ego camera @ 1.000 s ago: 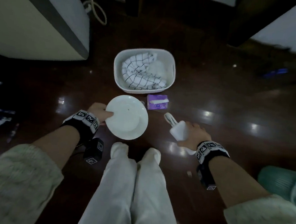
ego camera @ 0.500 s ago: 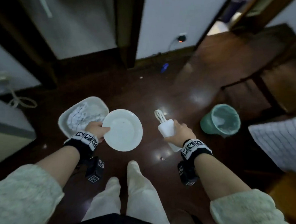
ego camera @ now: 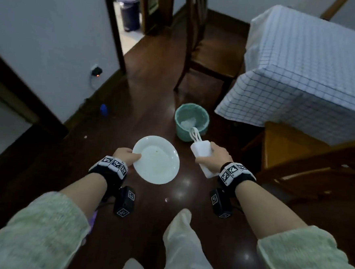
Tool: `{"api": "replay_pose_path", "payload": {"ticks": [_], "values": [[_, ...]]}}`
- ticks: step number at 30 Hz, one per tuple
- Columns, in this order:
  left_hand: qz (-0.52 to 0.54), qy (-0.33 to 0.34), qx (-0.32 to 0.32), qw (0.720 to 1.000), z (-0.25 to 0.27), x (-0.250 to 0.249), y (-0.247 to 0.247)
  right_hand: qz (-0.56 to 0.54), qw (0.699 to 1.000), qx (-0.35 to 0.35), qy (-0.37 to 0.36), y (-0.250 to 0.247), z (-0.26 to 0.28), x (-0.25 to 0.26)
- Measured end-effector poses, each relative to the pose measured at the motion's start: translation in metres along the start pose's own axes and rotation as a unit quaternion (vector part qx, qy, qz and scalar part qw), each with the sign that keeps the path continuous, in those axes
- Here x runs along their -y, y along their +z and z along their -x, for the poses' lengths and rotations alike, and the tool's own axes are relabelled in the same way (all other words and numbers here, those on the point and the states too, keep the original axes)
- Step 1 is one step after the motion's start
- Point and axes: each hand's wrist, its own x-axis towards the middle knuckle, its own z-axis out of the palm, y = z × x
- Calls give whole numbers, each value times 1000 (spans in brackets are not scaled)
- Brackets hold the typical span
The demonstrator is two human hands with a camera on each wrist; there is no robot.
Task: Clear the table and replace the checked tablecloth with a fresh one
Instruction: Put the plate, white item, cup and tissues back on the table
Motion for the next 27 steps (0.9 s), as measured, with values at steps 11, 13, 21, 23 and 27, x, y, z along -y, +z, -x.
{"api": "replay_pose_path", "payload": {"ticks": [11,13,21,23,27], "values": [[-60,48,29,997,-65,-202,141,-52,996,-41,61,-134,-120,-78],[-84,61,29,994,-71,-229,158,-62,995,-45,69,-151,-136,-87],[-54,75,88,992,-116,-346,217,-82,989,-67,105,-220,-214,-102],[-42,77,104,991,-134,-378,231,-77,987,-82,117,-241,-237,-101],[-39,79,131,987,-170,-444,252,-73,985,-89,126,-286,-287,-94]]}}
